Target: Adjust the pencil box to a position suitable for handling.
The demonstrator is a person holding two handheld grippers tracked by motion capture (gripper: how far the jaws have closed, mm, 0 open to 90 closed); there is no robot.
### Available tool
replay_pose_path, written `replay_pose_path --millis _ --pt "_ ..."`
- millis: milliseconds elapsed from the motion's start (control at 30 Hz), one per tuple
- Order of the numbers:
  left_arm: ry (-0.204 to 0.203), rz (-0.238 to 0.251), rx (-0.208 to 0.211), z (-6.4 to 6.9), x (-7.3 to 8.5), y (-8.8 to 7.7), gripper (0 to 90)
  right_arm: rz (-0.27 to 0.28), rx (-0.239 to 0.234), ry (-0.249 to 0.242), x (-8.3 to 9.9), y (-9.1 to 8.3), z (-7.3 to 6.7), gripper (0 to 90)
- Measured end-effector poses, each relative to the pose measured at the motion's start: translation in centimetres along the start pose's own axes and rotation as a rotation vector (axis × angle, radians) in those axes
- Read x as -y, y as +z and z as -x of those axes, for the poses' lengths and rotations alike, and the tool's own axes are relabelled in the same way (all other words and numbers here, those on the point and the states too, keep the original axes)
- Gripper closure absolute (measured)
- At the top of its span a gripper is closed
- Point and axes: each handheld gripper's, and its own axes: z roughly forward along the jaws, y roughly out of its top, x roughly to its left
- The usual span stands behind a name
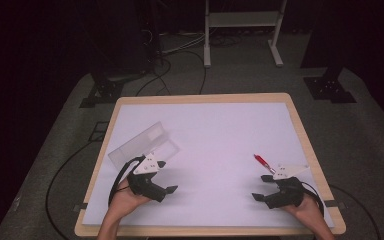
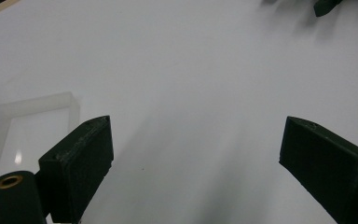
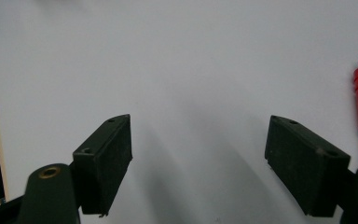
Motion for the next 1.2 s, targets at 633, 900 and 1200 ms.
replay_pose_path --millis 633,900,1200 --pt "-0.028 0.007 -0.050 -1.4 0.9 -1.5 11.0 -0.005 -0.009 -0.008 0.0 0.2 -0.1 22.0" --pt "-0.051 0.010 -0.072 -2.0 1.5 -2.1 11.5 -0.004 -0.011 -0.011 -0.1 0.2 -0.2 22.0" --pt "-0.074 -0.004 -0.101 -2.9 2.4 -2.5 13.2 -0.007 -0.015 -0.014 -0.1 0.3 -0.3 22.0"
